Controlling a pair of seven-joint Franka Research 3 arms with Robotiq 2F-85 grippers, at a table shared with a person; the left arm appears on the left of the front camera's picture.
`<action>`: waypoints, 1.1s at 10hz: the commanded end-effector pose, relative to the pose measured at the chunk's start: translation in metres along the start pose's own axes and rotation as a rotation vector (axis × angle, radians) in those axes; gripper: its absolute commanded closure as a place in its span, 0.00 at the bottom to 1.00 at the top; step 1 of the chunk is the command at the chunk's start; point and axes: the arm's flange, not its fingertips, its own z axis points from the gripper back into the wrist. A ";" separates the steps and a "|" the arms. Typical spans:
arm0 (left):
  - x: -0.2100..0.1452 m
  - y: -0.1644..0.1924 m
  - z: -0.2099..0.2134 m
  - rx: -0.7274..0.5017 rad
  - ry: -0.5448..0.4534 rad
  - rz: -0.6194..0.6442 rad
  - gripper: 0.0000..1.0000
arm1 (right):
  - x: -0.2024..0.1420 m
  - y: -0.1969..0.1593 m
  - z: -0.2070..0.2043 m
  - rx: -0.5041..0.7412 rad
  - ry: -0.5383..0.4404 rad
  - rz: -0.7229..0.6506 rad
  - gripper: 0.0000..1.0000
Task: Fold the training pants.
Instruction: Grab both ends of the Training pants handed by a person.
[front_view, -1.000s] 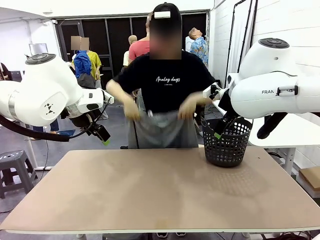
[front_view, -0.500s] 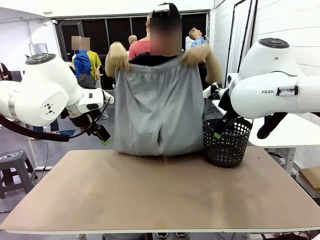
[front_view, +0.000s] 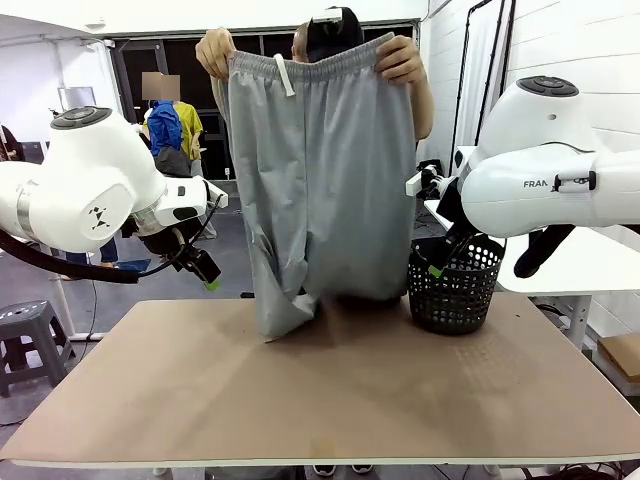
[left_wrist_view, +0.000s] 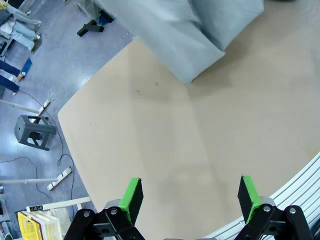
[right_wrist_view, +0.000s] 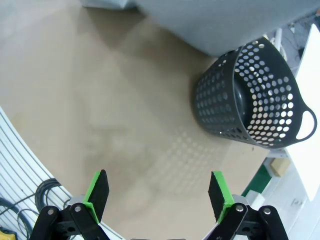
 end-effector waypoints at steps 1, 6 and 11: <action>-0.001 0.000 -0.002 0.005 -0.007 -0.002 0.00 | 0.000 0.000 0.000 -0.002 -0.003 0.000 0.00; -0.001 0.000 -0.002 0.005 -0.007 -0.002 0.00 | 0.000 0.000 0.000 -0.002 -0.003 0.000 0.00; -0.001 0.000 -0.002 0.005 -0.007 -0.002 0.00 | 0.000 0.000 0.000 -0.002 -0.003 0.000 0.00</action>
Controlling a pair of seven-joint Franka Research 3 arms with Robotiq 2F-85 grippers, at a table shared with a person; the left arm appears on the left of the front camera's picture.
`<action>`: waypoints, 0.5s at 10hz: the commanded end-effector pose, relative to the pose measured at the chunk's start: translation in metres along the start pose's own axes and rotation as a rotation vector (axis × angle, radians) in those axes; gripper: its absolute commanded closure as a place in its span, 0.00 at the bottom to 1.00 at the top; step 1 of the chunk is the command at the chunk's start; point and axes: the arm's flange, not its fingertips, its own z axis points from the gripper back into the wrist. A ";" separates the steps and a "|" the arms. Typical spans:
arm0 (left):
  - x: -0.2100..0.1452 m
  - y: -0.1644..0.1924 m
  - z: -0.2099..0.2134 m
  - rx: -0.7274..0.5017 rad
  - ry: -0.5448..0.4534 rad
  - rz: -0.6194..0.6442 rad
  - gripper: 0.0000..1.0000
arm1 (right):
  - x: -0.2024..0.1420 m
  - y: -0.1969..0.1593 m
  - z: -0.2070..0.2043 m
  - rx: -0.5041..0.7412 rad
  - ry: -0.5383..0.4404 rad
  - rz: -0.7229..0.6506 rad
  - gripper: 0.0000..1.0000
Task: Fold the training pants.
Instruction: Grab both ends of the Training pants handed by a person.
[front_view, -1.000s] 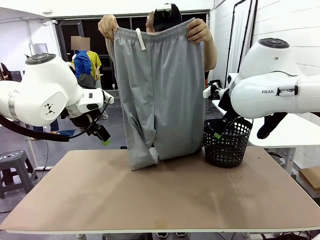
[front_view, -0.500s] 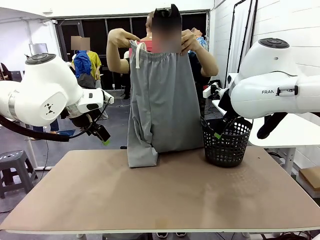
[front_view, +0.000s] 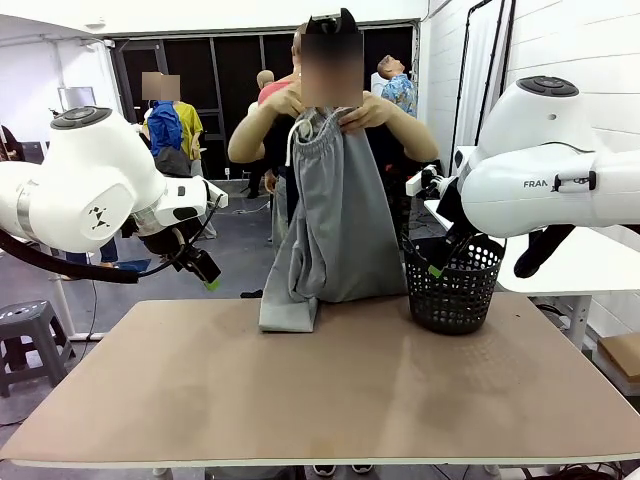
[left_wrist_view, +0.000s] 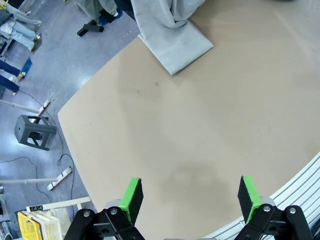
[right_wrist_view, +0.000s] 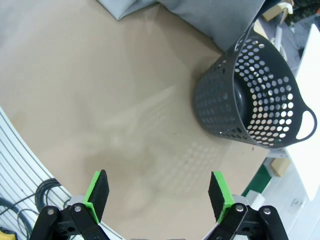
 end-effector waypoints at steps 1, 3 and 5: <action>-0.001 0.000 -0.002 0.005 -0.007 -0.002 0.00 | 0.000 0.000 0.000 -0.002 -0.003 0.000 0.00; -0.001 0.000 -0.002 0.005 -0.007 -0.002 0.00 | 0.000 0.000 0.000 -0.002 -0.003 0.000 0.00; -0.001 0.000 -0.002 0.005 -0.007 -0.002 0.00 | 0.000 0.000 0.000 -0.002 -0.003 0.000 0.00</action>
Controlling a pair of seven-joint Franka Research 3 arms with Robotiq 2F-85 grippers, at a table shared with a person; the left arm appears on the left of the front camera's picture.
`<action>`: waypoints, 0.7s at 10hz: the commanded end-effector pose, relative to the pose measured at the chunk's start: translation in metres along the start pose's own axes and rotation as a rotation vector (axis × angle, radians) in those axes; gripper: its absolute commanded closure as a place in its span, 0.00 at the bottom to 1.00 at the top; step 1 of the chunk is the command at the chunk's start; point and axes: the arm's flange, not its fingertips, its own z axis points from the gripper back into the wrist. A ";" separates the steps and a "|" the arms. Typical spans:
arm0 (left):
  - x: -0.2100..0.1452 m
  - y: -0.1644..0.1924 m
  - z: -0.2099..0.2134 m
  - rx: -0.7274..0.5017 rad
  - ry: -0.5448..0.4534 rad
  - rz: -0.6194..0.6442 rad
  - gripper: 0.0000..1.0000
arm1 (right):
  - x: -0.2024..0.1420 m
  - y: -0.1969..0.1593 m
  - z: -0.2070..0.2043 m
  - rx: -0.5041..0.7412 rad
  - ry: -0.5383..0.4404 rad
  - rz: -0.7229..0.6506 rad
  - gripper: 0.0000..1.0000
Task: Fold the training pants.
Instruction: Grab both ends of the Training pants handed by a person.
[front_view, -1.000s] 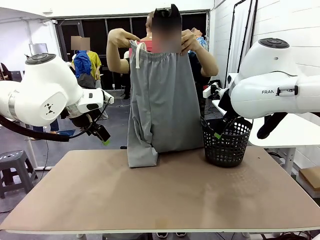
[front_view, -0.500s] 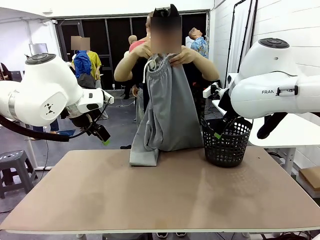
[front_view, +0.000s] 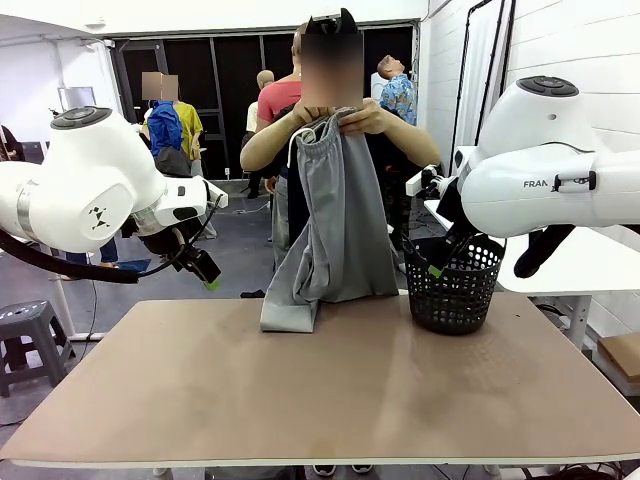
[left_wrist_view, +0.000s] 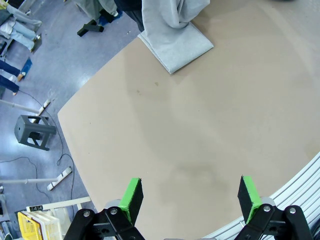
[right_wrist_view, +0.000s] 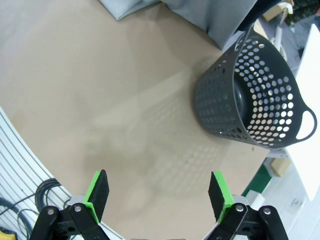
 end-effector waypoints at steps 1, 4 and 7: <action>-0.001 0.000 -0.002 0.005 -0.007 -0.002 0.00 | 0.000 0.000 0.000 -0.002 -0.003 0.000 0.00; -0.001 0.000 -0.002 0.005 -0.007 -0.002 0.00 | 0.000 0.000 0.000 -0.002 -0.003 0.000 0.00; -0.001 0.000 -0.002 0.005 -0.007 -0.002 0.00 | 0.000 0.000 0.000 -0.002 -0.003 0.000 0.00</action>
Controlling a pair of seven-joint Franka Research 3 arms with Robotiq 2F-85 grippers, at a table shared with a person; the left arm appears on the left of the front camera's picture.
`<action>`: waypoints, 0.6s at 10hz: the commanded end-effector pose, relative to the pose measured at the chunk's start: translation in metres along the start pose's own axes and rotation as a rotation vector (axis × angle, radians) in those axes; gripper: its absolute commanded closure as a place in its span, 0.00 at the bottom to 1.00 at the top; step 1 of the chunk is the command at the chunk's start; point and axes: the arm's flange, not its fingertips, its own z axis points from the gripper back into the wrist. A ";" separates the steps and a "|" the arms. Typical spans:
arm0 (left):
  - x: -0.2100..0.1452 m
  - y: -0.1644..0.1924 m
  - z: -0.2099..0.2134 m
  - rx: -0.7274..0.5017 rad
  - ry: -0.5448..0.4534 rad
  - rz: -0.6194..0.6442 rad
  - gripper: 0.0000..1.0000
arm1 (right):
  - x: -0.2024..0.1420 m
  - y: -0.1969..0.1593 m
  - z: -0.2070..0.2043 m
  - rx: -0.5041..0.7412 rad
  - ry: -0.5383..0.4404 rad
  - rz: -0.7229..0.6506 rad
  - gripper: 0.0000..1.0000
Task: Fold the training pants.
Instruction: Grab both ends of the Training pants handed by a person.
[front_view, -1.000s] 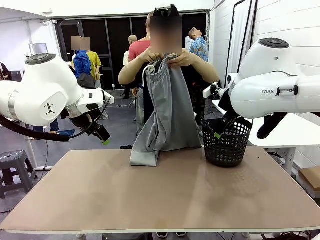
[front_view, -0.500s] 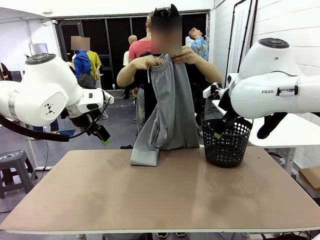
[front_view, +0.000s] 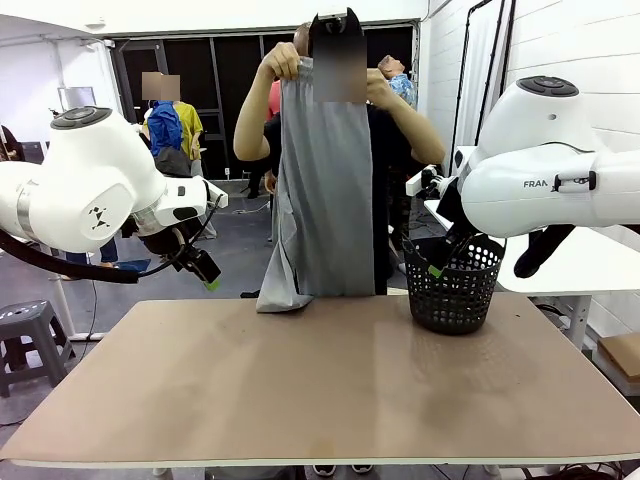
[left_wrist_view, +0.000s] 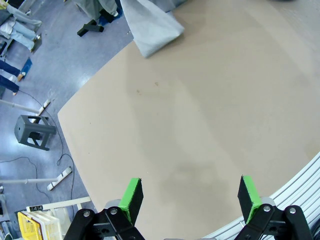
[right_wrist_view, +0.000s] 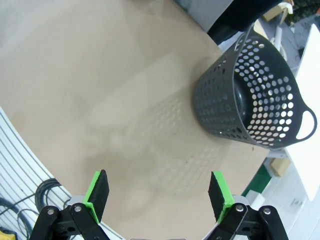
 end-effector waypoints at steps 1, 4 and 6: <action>-0.001 0.000 -0.002 0.005 -0.007 -0.002 0.00 | 0.000 0.000 0.000 -0.002 -0.003 0.000 0.00; -0.001 0.000 -0.002 0.005 -0.007 -0.002 0.00 | 0.000 0.000 0.000 -0.002 -0.003 0.000 0.00; -0.001 0.000 -0.002 0.005 -0.007 -0.002 0.00 | 0.000 0.000 0.000 -0.002 -0.003 0.000 0.00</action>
